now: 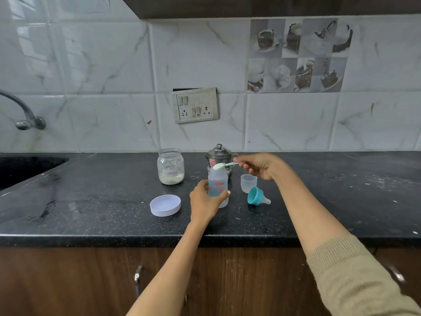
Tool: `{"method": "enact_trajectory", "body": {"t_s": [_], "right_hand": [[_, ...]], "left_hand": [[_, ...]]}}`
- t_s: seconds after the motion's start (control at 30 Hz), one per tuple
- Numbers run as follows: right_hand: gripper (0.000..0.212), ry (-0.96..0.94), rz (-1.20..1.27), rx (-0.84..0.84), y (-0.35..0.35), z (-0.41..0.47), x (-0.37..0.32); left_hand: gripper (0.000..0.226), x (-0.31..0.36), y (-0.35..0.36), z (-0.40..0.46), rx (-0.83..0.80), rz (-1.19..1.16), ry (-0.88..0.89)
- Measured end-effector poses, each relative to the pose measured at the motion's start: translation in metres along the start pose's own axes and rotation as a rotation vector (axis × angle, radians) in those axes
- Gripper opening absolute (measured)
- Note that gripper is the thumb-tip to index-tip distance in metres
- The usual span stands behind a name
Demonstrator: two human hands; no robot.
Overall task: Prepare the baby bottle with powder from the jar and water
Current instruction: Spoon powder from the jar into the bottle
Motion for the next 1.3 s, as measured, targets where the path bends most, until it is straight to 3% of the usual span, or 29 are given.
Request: {"method": "enact_trajectory", "body": {"t_s": [0.27, 0.53, 0.63, 0.93, 1.3], "right_hand": [[0.018, -0.150, -0.294, 0.067, 0.007, -0.003, -0.024], [0.014, -0.631, -0.901, 0.019, 0.036, -0.030, -0.063], [0.013, -0.732, -1.061, 0.027, 0.046, -0.035, -0.064], [0.004, -0.921, -1.122, 0.038, 0.050, -0.049, -0.051], [0.013, -1.309, -1.195, 0.158, 0.054, -0.066, -0.031]], "left_hand": [[0.064, -0.002, 0.001, 0.001, 0.001, 0.000, 0.006], [0.063, -0.004, 0.002, 0.004, 0.001, -0.013, 0.010], [0.062, -0.005, 0.003, 0.005, 0.005, -0.021, 0.011], [0.062, -0.006, 0.004, 0.006, -0.006, -0.017, 0.017], [0.057, -0.004, 0.004, 0.004, -0.021, -0.017, 0.027]]}}
Point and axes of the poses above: each hand's wrist, its own z-axis towards the middle knuckle, its own y-axis out of the palm, x = y × z, the point moved 5 cm from there along z, towards the middle knuckle, and after that the axes turned 7 degrees about -y, right-handed, at the moved point
